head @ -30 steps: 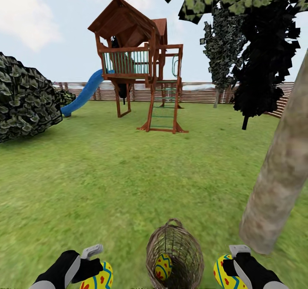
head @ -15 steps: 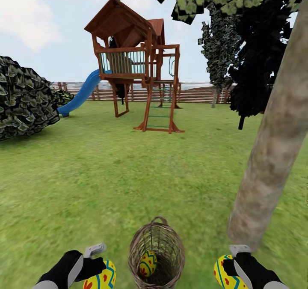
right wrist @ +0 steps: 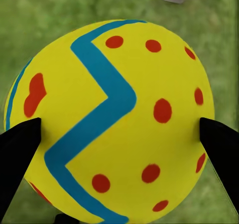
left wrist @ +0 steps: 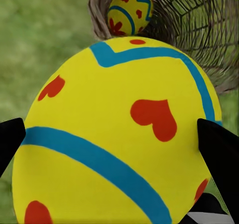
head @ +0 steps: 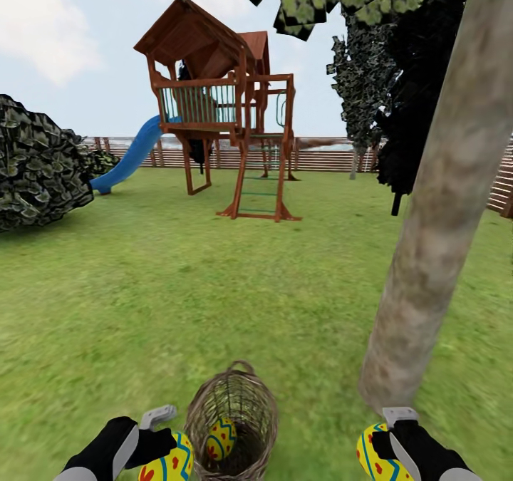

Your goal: Take the three Easter eggs out of the wicker basket on the lawn in the garden, then place them on the lawn next to a single tree (choose any tree) so that all three eggs are next to the same tree and none are left in the basket.

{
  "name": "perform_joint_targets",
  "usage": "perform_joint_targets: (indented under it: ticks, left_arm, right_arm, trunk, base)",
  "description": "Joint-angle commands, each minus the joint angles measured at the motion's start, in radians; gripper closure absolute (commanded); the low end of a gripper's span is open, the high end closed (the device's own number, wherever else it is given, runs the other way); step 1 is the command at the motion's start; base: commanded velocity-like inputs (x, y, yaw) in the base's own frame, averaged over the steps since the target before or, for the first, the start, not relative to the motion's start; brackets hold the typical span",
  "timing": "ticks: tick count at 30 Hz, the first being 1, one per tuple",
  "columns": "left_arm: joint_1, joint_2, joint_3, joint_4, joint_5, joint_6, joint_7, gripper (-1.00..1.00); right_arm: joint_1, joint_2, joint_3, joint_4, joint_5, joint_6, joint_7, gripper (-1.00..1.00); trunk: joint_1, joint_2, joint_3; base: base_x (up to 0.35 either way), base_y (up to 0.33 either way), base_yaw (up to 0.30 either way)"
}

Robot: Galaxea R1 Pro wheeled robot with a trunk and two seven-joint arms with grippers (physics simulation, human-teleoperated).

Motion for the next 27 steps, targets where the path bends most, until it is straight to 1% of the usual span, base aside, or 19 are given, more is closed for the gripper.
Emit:
perform_joint_targets:
  ticks: [1,11,16,27]
  left_arm:
    - [0.000,0.000,0.006,-0.002,0.002,0.007,-0.002,1.00]
    - [0.000,-0.001,0.006,-0.002,0.002,0.007,-0.002,1.00]
    - [0.000,-0.001,0.004,0.032,0.000,0.006,-0.002,1.00]
    - [0.000,-0.001,0.004,0.033,0.000,0.006,-0.002,1.00]
  right_arm:
    - [0.000,-0.001,0.008,-0.002,-0.008,0.005,-0.005,1.00]
    - [0.000,-0.001,0.009,-0.002,-0.008,0.005,-0.005,1.00]
    - [0.000,-0.001,0.008,-0.002,-0.008,0.005,-0.005,1.00]
    - [0.000,-0.001,0.007,-0.002,-0.008,0.005,-0.005,1.00]
  trunk:
    - [0.000,-0.001,-0.001]
    - [0.000,-0.001,-0.001]
    - [0.000,-0.001,-0.001]
    - [0.000,-0.001,-0.001]
  base:
    - [0.000,-0.331,0.000]
    - [0.000,-0.330,0.000]
    - [0.000,-0.331,0.000]
    - [0.000,-0.331,0.000]
